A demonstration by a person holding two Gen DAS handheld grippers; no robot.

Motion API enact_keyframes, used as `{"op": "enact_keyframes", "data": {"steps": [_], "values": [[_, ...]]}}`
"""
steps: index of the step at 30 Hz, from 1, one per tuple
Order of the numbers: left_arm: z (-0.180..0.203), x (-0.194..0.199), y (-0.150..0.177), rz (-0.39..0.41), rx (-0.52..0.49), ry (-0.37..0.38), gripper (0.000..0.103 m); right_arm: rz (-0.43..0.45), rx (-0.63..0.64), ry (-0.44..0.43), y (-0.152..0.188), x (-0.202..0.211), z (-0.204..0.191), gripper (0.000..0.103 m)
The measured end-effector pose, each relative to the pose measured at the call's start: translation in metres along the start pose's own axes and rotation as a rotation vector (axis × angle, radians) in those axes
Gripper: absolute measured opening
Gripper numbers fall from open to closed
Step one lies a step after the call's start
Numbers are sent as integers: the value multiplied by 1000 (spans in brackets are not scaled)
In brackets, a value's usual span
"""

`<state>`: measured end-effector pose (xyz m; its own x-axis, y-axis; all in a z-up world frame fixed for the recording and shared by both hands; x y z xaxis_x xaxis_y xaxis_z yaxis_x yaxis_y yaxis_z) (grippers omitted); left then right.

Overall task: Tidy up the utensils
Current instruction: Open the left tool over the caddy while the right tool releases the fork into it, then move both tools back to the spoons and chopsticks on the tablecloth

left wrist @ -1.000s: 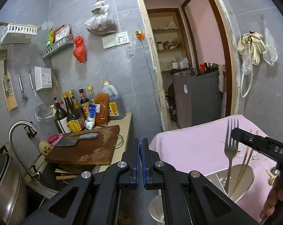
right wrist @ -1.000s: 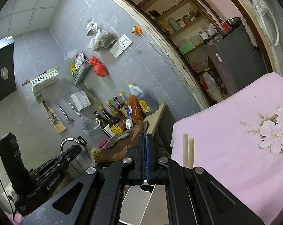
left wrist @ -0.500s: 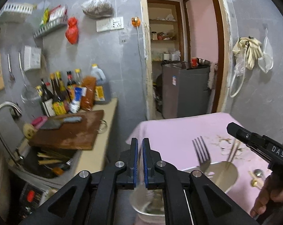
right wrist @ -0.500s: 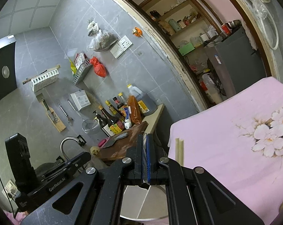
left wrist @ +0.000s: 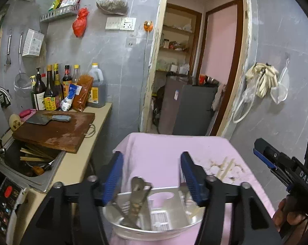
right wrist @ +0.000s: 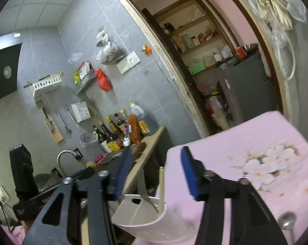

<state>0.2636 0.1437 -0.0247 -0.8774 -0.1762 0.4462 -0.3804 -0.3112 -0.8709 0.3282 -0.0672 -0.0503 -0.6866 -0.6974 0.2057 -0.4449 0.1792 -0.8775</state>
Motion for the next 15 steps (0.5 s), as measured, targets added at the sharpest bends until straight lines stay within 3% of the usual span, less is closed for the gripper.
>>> {"op": "enact_keyframes", "data": {"steps": [7,15], "values": [[33,10,1,47,-2,17,88,17,113,84,-20,40,13,76],[79,19,13,88,-18,52,98,33,189,219,-38,90,48,89]]}}
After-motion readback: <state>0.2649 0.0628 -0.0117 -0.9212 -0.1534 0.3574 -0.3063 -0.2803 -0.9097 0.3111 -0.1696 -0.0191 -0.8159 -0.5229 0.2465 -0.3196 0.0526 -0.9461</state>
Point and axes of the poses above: each gripper's, at about its wrist camera, not at the fingertips, and x roughly against the way its jaws point, z to its right, y to its underside, the point moved 9 cm from there along -x, roughly the way its jaws point, and after that the axes turned 4 degrees about x, right-handed, at the moved point
